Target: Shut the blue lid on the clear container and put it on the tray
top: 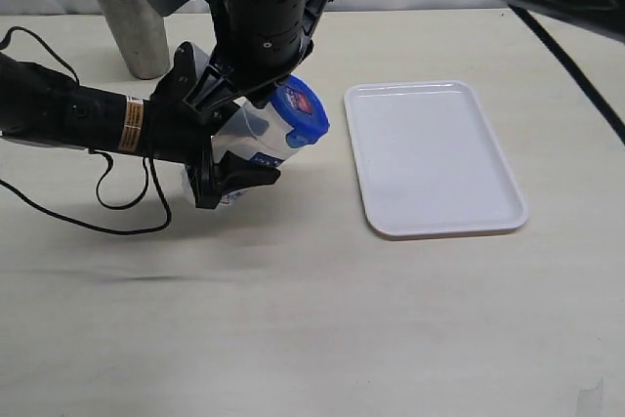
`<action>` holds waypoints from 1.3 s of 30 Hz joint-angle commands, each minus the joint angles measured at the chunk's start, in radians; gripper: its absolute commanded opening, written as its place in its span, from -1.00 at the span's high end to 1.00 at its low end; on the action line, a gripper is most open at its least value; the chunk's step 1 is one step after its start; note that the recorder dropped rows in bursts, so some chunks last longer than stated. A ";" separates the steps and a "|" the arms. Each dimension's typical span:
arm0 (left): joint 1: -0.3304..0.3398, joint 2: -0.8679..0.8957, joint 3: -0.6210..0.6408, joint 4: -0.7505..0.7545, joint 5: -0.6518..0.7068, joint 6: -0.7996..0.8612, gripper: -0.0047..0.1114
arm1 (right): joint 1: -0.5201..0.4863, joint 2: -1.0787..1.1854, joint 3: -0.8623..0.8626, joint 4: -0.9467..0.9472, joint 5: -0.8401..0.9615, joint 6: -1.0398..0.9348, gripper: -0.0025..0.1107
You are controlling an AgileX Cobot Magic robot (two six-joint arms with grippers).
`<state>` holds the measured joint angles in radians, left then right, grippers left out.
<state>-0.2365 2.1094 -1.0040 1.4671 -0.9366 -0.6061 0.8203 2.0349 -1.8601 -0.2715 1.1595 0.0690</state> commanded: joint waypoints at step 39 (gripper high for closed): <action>-0.008 -0.021 -0.009 -0.091 -0.153 0.033 0.92 | 0.016 -1.343 1.235 0.046 -0.952 0.025 0.87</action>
<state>-0.2365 2.1038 -1.0040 1.4077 -1.0486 -0.5758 0.8360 0.7789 -0.6849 -0.2359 0.2537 0.0904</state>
